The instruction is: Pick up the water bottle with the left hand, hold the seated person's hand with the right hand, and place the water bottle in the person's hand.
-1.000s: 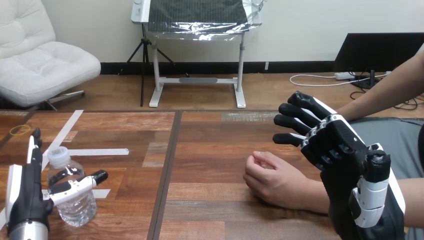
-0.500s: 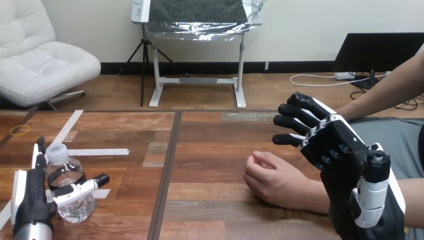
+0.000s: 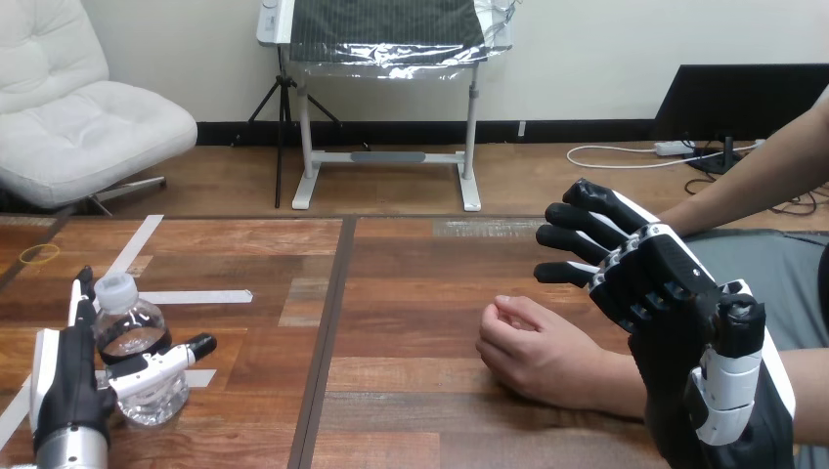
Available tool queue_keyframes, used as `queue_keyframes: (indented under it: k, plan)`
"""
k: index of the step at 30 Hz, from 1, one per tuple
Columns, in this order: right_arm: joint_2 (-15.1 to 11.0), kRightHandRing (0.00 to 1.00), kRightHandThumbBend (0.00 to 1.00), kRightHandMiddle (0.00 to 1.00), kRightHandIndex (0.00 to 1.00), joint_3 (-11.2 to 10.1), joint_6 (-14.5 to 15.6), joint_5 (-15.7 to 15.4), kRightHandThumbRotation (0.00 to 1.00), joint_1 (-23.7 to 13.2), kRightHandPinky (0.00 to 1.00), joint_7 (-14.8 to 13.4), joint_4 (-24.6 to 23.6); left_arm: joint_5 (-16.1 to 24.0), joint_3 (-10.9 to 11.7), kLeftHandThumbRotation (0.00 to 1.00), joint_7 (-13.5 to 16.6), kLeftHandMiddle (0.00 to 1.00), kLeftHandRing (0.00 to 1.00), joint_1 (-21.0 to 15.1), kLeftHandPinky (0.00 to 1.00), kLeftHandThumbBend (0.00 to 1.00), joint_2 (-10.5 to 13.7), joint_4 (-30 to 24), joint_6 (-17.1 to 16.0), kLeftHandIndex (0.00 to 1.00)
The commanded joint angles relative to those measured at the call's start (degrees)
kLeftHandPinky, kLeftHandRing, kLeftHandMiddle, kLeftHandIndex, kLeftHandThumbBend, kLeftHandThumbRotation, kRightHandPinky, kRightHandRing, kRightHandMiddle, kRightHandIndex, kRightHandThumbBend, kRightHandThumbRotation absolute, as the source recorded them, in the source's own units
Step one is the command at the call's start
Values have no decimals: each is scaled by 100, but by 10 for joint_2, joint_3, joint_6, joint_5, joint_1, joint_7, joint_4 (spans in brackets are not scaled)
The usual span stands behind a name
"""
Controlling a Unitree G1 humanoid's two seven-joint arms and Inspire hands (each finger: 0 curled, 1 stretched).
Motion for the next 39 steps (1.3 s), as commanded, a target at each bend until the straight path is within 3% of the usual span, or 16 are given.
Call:
queue_keyframes:
  k: [1,10,23,32,39]
  plan:
    - [-6,80,81,81,82,-7,-5,11,100,-33,70,4,-12,-4,-12,14,4,100,100,-55,100,97,14,34,-21,100]
    - [-5,80,81,82,83,-9,-4,11,100,-33,70,5,-13,-21,-12,16,-3,100,100,-72,96,96,13,69,-42,100]
    - [-5,80,81,82,83,-12,-6,14,100,-33,70,10,-10,-46,-14,16,2,100,100,-81,99,93,2,76,-52,100]
    - [-4,80,81,82,83,-13,-6,14,100,-34,70,12,-9,-121,12,13,-41,100,100,-93,100,92,-15,87,-57,100]
    - [-4,80,81,82,83,-12,-4,15,100,-35,70,12,-10,-147,15,12,-49,100,100,-98,100,90,-18,93,-57,100]
